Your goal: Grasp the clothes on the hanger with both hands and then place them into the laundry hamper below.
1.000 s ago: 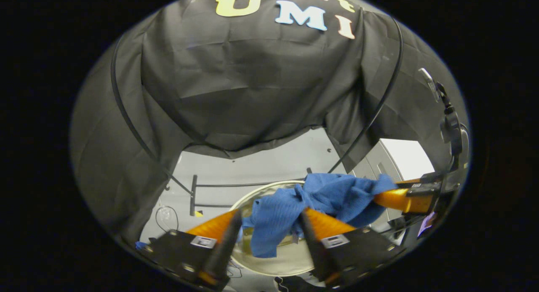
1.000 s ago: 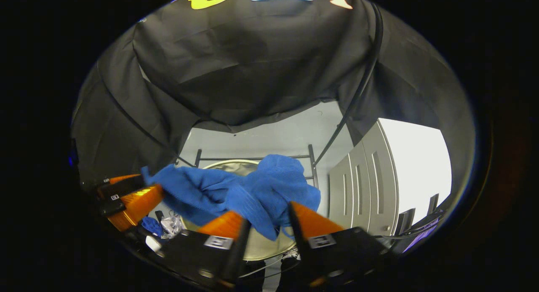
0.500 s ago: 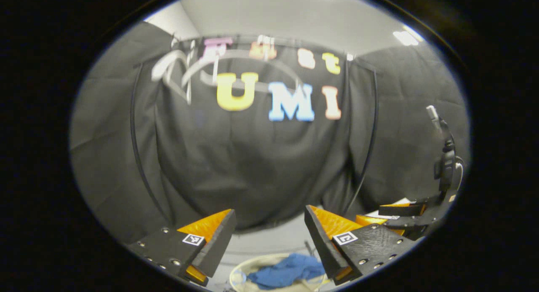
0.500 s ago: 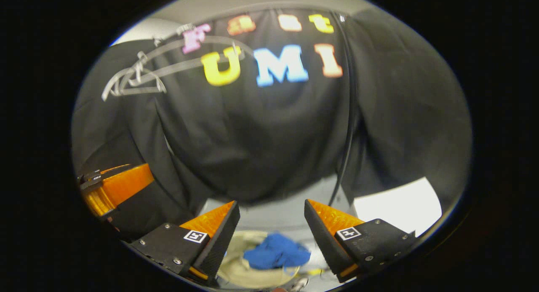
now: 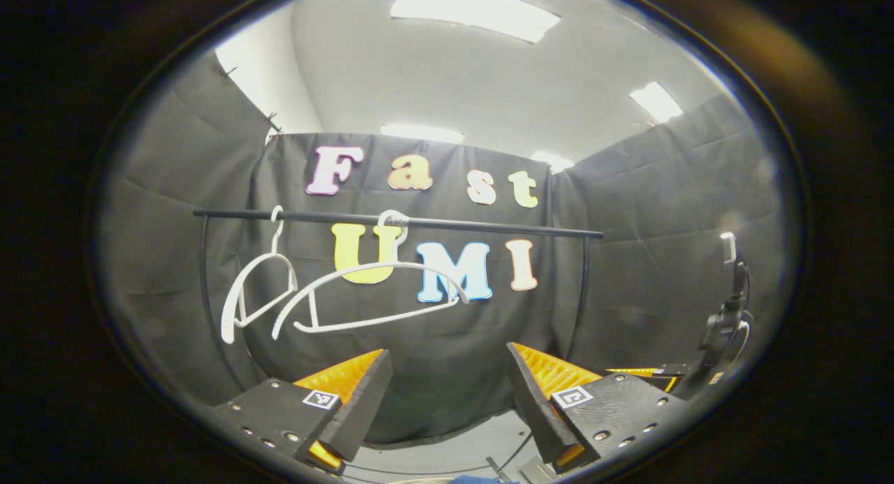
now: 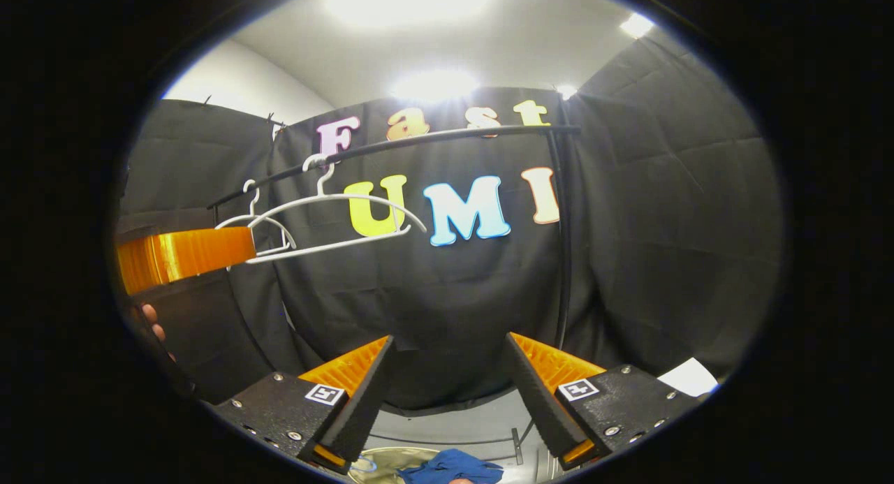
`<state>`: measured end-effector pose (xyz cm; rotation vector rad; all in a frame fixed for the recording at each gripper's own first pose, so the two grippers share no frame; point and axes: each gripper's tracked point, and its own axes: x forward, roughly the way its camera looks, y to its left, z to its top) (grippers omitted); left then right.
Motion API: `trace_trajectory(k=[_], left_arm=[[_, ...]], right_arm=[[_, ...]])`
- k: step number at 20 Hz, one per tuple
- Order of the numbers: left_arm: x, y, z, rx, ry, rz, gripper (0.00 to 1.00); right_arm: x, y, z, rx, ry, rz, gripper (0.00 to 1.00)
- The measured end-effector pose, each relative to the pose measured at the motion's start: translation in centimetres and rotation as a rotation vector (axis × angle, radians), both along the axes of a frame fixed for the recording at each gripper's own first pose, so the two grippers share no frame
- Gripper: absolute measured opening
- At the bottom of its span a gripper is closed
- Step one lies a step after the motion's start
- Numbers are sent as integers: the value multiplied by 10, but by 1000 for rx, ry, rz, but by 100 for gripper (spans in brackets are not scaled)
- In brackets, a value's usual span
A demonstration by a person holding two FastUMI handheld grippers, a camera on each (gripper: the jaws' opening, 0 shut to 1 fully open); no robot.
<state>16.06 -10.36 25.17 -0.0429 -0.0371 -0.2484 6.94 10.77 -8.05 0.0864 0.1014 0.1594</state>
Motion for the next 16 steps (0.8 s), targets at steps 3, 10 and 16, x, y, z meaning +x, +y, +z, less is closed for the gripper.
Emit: trace_trajectory(k=[3,10,16], left_arm=[[-11,9,2,33,28,49,93],[-27,21,28,67,20,163,93],[-34,24,39,81,19,190,93]], right_arm=[[-1,-17,31,9,-62,-27,91],[-4,-59,89,5,-147,-56,95],[-5,-94,97,52,-128,-112,91]])
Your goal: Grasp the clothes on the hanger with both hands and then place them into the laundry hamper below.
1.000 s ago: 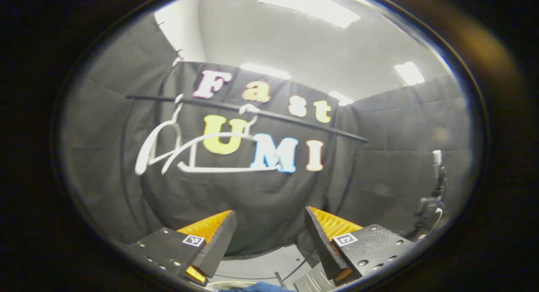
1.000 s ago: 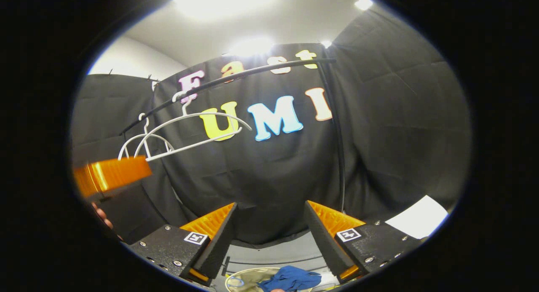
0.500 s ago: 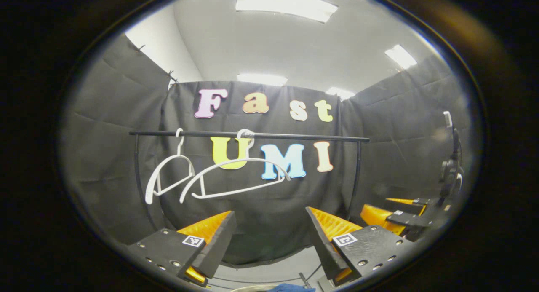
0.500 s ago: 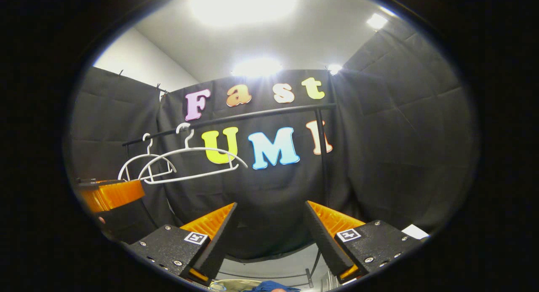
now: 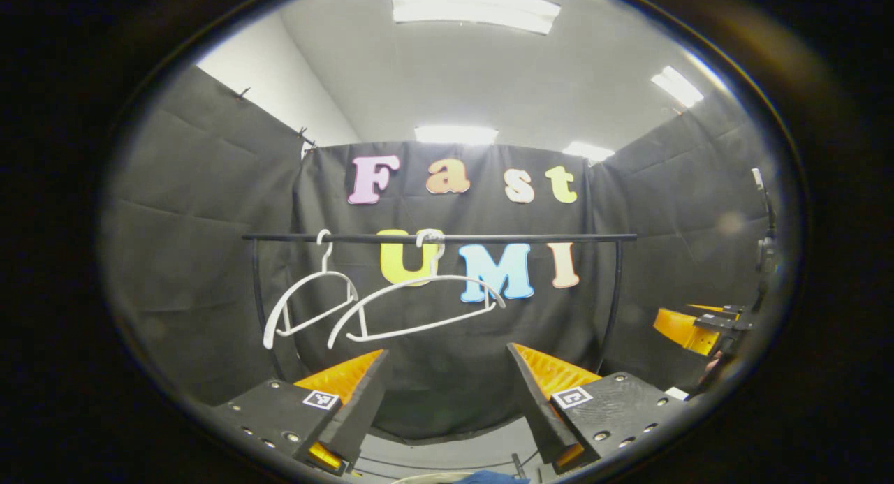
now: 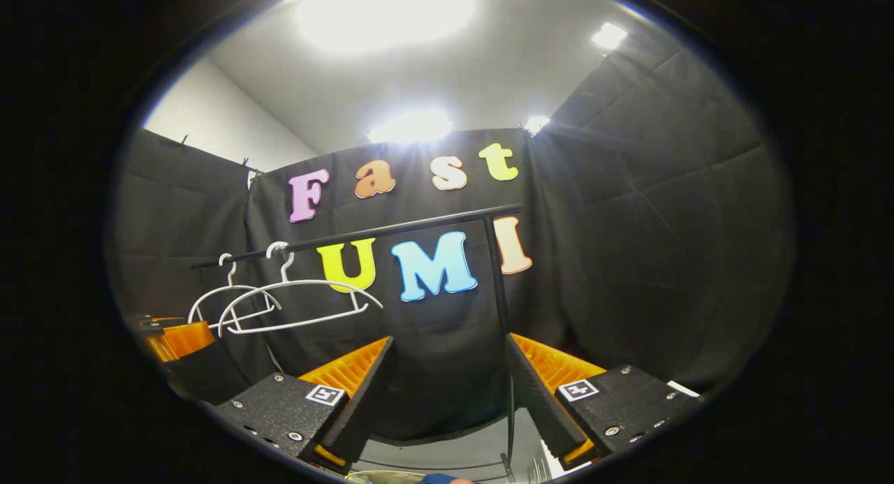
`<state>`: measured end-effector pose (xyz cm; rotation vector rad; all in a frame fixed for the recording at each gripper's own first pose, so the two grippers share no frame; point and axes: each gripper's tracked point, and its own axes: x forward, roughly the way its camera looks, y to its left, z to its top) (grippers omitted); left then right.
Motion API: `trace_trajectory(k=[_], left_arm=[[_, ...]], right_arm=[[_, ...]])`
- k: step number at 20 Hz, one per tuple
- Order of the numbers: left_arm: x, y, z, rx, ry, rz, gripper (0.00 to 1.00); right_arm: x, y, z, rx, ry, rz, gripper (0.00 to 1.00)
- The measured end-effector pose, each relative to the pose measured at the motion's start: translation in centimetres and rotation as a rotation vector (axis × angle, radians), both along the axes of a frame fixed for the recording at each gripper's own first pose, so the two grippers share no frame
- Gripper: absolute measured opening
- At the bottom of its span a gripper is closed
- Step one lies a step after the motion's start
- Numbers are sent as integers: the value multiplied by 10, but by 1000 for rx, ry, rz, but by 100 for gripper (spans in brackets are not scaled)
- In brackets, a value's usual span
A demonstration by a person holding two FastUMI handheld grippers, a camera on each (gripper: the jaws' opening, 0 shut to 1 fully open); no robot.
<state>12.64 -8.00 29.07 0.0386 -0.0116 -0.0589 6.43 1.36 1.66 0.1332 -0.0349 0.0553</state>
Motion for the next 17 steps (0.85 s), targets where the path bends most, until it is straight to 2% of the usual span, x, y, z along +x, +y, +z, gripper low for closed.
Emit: trace_trajectory(k=[4,7,8,10,17], left_arm=[[-3,17,9,22,-29,19,93],[-6,30,8,-35,-32,27,93],[-7,37,9,-55,-40,27,93],[-7,48,9,-81,-54,19,93],[3,91,-9,-58,-56,65,93]], right_arm=[[-4,-6,5,12,-12,-36,90],[-10,-2,8,-8,-23,-51,90],[-13,0,8,-13,-21,-57,95],[-17,6,9,-14,-22,-66,95],[-19,24,4,-17,-24,-120,95]])
